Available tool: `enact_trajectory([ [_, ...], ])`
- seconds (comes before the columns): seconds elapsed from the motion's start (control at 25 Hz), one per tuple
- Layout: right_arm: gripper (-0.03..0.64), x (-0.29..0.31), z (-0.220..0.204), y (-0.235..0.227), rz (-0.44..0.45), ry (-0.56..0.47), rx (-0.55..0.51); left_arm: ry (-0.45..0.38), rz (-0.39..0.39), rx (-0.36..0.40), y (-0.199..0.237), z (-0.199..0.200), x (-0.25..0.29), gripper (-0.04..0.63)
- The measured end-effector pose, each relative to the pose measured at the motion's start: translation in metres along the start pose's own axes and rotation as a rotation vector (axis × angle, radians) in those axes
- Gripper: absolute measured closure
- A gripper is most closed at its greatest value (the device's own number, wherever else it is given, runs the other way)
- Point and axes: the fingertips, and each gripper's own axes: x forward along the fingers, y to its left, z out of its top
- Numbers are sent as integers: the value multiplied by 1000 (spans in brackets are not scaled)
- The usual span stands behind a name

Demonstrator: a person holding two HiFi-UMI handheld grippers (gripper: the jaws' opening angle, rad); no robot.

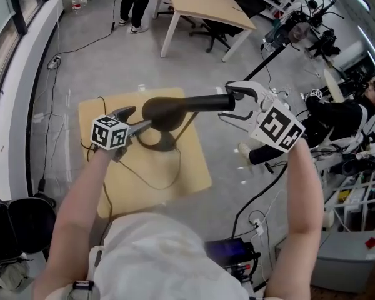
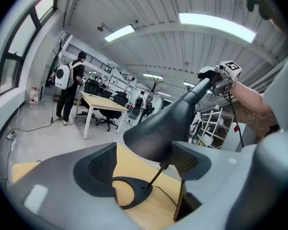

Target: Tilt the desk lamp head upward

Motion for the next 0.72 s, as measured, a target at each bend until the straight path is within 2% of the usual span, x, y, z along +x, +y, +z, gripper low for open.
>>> enact_trajectory([
  [0.16, 320, 6, 1, -1, 36, -9, 40, 20, -107, -77, -6, -5, 5, 215],
  [0.28, 345, 11, 0, -1, 51, -5, 72, 46, -167, -100, -12, -10, 9, 213],
  [0.44, 372, 14, 0, -3, 54, 42, 96, 78, -189, -113, -14, -18, 13, 212],
  [0.56, 376, 15, -7, -2, 65, 116, 86, 75, -211, -125, -17, -16, 14, 212],
  [0.72, 377, 15, -11, -2, 66, 137, 137, 61, -239, -126, -25, -12, 18, 212],
])
